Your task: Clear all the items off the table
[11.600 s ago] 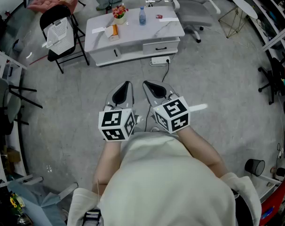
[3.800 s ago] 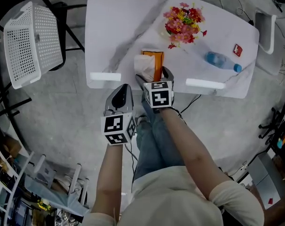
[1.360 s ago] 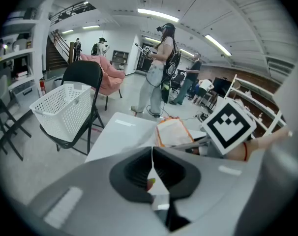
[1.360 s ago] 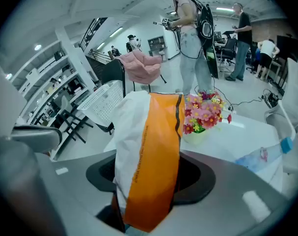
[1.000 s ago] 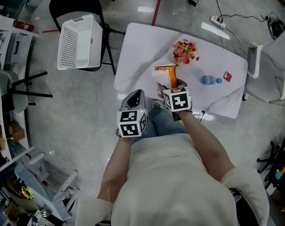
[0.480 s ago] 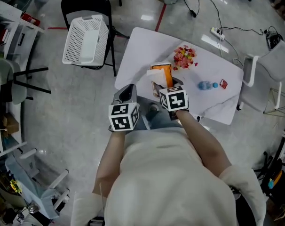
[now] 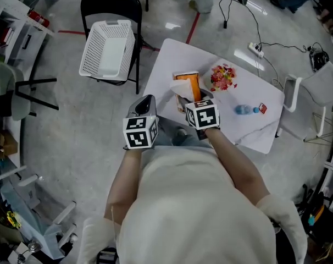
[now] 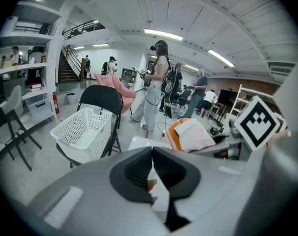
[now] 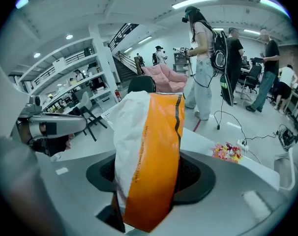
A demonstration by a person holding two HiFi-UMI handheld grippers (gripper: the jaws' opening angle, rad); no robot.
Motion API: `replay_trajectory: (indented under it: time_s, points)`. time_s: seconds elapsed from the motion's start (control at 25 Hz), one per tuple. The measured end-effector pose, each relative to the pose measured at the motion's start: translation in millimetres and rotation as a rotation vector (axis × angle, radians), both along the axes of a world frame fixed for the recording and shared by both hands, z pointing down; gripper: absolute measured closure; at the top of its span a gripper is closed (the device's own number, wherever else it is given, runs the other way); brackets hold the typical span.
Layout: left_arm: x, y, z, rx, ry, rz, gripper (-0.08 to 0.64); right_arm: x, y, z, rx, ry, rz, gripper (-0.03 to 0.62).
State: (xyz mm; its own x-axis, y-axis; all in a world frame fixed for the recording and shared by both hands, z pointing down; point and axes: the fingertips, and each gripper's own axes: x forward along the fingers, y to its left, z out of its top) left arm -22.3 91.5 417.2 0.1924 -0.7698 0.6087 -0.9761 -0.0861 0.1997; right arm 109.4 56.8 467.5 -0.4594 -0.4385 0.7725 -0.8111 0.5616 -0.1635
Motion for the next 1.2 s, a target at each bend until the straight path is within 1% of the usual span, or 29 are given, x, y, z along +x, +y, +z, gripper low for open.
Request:
replay_trajectory:
  time_s: [0.24, 0.4, 0.76, 1.2]
  points:
    - [-41, -25, -3, -0.002, 0.003, 0.015, 0.548, -44, -26, -4, -0.003, 0.0, 0.001, 0.314]
    - [-71, -43, -7, 0.0, 0.003, 0.003, 0.548, -77, -42, -8, -0.009, -0.009, -0.01, 0.314]
    - [-131, -72, -8, -0.01, 0.011, -0.036, 0.548, -142, -69, -13, -0.021, -0.012, -0.058, 0.314]
    - [-202, -91, 2, -0.039, 0.025, -0.059, 0.548, -223, -89, -11, -0.042, -0.005, -0.132, 0.314]
